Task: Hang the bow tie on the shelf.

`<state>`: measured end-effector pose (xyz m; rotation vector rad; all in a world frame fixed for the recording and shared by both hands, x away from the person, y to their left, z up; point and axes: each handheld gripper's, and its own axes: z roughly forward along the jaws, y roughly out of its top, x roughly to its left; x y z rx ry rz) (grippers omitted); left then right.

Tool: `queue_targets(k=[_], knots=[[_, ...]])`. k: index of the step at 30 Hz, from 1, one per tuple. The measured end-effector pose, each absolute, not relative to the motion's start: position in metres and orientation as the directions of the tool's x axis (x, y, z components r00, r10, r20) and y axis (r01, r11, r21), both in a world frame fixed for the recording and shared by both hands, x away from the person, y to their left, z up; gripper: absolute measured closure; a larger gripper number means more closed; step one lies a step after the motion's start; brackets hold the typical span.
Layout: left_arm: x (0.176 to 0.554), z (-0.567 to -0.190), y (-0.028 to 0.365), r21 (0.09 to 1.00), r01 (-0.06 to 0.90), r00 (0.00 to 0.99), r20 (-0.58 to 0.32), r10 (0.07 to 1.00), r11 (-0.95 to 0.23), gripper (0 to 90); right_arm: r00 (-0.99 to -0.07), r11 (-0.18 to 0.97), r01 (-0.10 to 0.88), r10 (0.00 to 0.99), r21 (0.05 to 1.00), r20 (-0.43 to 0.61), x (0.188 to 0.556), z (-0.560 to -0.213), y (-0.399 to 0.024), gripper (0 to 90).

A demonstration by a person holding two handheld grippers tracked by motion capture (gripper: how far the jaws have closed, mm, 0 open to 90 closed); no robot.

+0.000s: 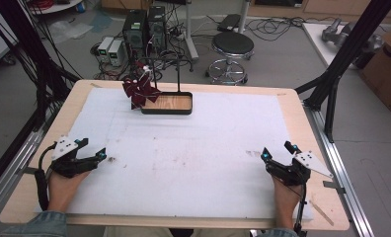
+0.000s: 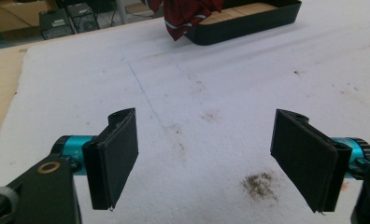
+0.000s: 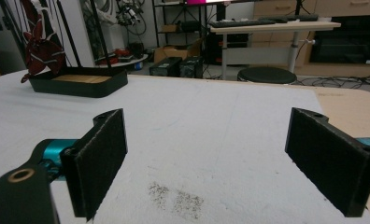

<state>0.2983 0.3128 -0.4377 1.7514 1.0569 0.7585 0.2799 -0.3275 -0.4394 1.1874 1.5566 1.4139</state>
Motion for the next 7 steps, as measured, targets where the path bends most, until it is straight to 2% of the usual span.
queue_targets(k=[7], knots=[[0.2986, -0.4385, 0.3122, 0.921, 0.331, 0.445, 0.04, 0.894, -0.206, 23.3, -0.323, -0.022, 0.165, 0.943, 0.986, 0.075, 0.2799, -0.4393, -0.3273, 11.9]])
